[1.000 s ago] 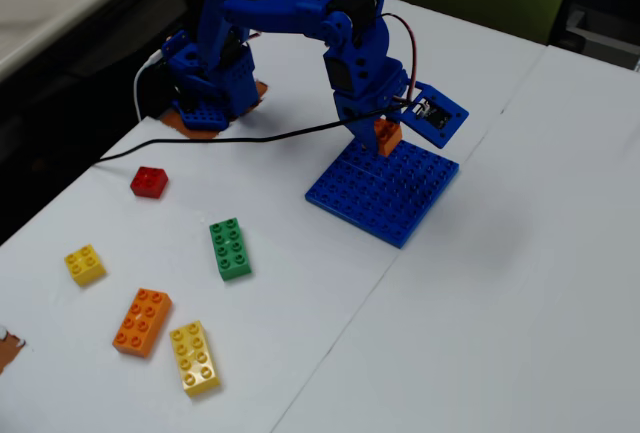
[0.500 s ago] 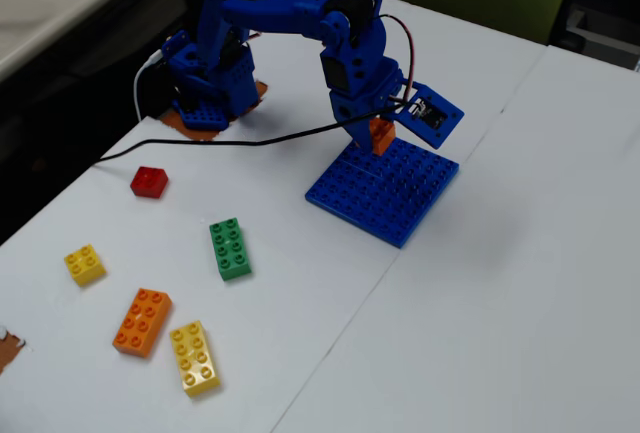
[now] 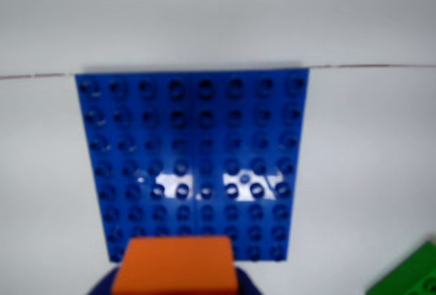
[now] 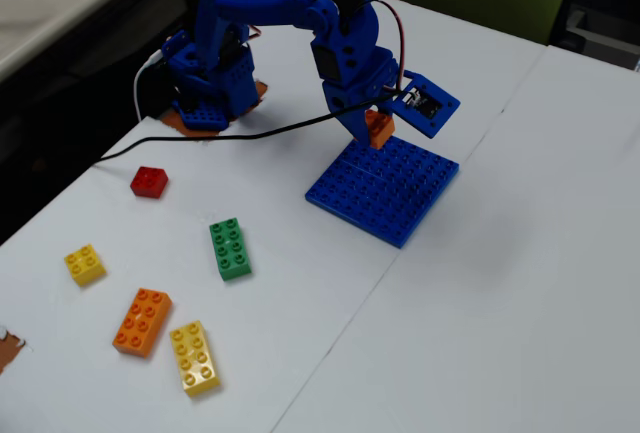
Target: Pick up the 2x2 orange block and go up the 8x8 blue block.
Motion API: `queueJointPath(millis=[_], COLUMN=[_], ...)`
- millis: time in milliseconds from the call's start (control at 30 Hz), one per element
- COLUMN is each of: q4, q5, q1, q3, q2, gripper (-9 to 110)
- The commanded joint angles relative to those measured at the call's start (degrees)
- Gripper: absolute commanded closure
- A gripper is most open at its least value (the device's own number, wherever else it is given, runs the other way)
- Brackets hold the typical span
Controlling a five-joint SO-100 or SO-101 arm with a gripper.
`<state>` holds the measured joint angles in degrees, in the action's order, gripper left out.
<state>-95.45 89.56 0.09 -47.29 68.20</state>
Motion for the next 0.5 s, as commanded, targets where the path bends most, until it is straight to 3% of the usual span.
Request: queueJointPath(millis=[0,467], q4=[-0.09,0.00], q5=[-0.35,-0.79], q1=[0.35,0.26], q3=[2.72,1.76], q2=[3.78,5.54], gripper=[101,101])
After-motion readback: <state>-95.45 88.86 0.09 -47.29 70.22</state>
